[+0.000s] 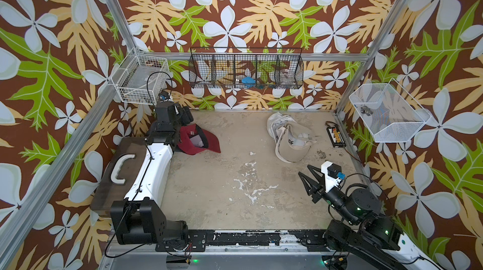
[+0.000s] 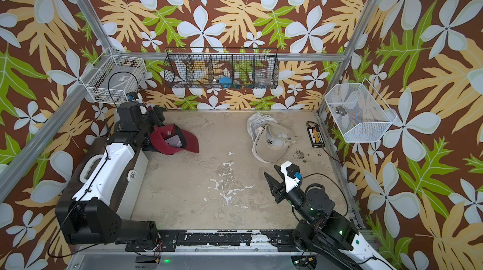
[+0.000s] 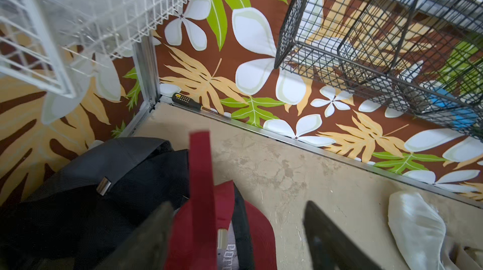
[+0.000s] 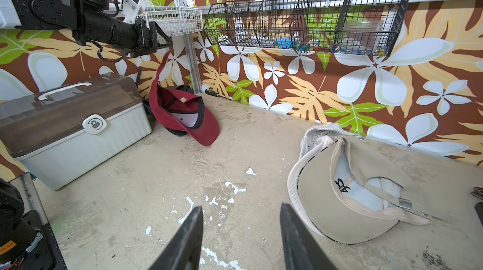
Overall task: Open the adjustable buckle of the baseball cap
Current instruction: Place the baseball cap on the baseball cap.
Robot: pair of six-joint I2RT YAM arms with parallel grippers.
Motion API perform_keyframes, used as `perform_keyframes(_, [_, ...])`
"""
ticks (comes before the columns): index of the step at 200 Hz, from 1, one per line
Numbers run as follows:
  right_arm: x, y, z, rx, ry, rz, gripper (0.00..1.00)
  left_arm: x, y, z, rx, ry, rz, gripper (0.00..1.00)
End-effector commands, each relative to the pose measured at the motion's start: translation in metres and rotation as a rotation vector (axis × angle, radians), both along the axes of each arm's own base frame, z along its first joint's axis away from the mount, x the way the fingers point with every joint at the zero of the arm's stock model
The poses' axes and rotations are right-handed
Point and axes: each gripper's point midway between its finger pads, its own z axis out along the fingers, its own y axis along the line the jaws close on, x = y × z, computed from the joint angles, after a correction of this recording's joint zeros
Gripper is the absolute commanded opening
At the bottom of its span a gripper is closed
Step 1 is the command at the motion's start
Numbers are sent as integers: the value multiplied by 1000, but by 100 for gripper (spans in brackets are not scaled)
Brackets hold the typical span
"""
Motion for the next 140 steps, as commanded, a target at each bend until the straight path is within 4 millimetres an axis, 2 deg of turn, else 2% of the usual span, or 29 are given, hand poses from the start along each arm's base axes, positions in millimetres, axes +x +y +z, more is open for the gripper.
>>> perform_keyframes(1, [0,1,0,7,2,1,50,-4,6,24,3,-75,35,93])
perform_keyframes(14, [0,1,1,8,1,1,50,-7,1,32,-5,-97,12,99])
perform_keyframes(77, [1,0,0,6,2,-3,50,-21,-32,56,-79,-179,-157,100])
perform_keyframes(140, [2,-4,1,12,2,-29,51,-19,-112,48,-52,-155,-391,99])
